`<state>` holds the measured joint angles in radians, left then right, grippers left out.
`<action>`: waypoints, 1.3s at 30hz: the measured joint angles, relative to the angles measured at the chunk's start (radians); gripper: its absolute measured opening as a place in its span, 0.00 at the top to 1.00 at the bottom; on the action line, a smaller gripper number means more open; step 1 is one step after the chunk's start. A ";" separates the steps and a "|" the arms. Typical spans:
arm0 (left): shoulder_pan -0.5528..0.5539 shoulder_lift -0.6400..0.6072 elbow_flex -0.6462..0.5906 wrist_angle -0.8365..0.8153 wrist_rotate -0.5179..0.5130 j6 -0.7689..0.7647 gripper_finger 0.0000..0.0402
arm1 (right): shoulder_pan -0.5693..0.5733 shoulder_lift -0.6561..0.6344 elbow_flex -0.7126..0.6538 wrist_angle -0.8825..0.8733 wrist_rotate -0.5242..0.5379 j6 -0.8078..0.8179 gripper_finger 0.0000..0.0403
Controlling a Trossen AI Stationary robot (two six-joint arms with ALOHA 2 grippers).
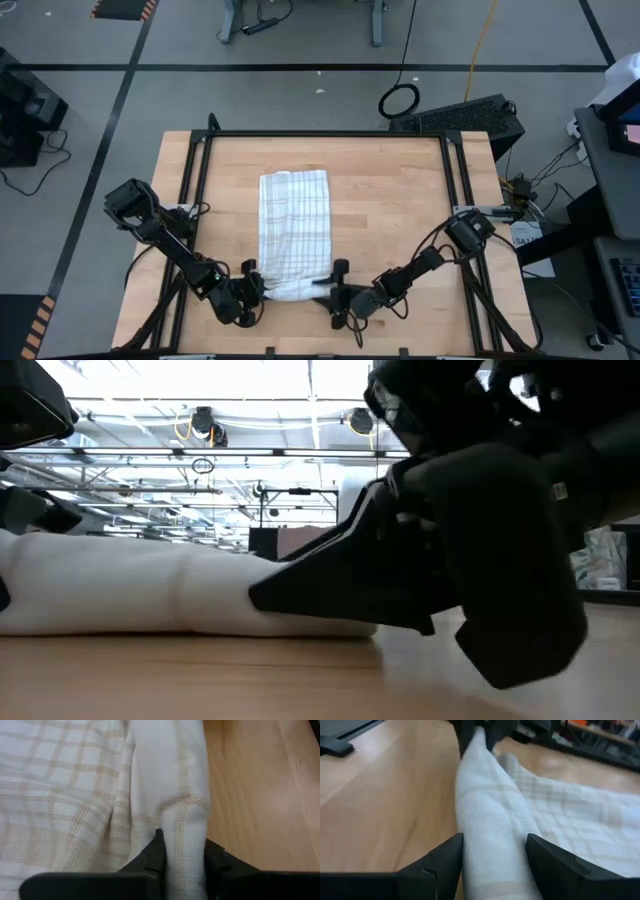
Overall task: Roll towel
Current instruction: Roll the white towel
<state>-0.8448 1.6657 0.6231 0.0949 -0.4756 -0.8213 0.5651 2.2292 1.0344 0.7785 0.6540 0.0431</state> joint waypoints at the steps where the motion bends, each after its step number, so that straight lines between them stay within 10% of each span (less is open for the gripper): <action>1: 0.000 0.000 0.000 0.000 -0.003 -0.010 0.81 | -0.006 0.000 0.000 -0.009 -0.002 0.023 0.48; 17: -0.009 -0.285 -0.001 -0.308 -0.037 -0.004 0.26 | -0.091 -0.004 0.003 -0.051 -0.245 0.392 0.72; 22: -0.047 -0.402 0.000 -0.283 -0.203 0.084 0.17 | -0.106 -0.003 0.002 -0.037 -0.314 0.504 0.84; 30: -0.125 -0.259 0.001 0.035 -0.331 0.412 0.17 | -0.149 -0.005 0.001 -0.037 -0.414 0.674 0.84; 39: -0.126 -0.055 0.001 0.045 -0.345 0.382 0.17 | -0.190 -0.006 0.001 -0.011 -0.497 0.731 0.85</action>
<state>-0.9710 1.6108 0.6243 0.1402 -0.8204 -0.4389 0.3752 2.2228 1.0351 0.7673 0.1570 0.7737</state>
